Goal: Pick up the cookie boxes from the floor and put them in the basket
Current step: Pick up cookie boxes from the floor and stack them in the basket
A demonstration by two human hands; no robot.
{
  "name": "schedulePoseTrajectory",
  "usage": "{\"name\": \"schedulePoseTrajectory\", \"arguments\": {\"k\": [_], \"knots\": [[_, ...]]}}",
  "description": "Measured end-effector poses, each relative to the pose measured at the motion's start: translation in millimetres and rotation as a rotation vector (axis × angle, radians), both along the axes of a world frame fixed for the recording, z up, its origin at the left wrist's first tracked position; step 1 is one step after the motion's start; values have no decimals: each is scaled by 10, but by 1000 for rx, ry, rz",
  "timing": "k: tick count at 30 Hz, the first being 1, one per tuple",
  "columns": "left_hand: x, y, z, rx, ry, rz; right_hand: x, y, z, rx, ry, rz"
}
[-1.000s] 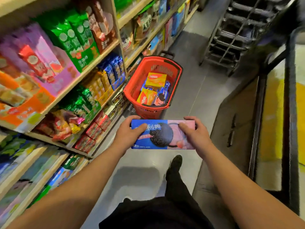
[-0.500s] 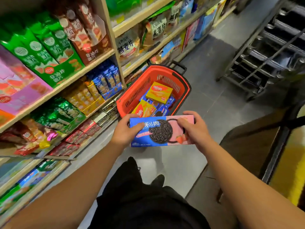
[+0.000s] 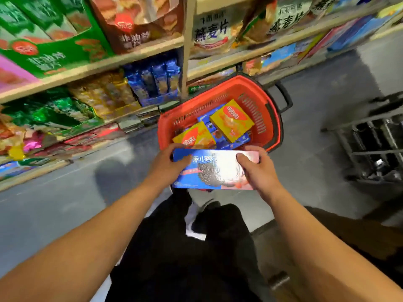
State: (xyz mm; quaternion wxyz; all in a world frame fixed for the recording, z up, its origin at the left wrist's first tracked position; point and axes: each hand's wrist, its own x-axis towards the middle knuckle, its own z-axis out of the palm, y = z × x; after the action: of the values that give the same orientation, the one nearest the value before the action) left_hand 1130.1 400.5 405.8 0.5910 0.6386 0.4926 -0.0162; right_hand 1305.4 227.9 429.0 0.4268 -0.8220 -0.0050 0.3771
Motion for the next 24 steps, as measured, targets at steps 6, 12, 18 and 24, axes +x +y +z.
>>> {"name": "schedulePoseTrajectory", "arguments": {"k": [6,12,18,24], "knots": [[263,-51,-696,-61,58,137,440,304,-774,-121,97,94],[562,-131,-1613,-47,159,270,925,522,-1832,-171,53,356],[878,-27,-2690,23,237,359,1285,839,-2945,-172,82,411],[1121,-29,-3599,73,265,478,1488,1249,-3787,-200,54,486]]}}
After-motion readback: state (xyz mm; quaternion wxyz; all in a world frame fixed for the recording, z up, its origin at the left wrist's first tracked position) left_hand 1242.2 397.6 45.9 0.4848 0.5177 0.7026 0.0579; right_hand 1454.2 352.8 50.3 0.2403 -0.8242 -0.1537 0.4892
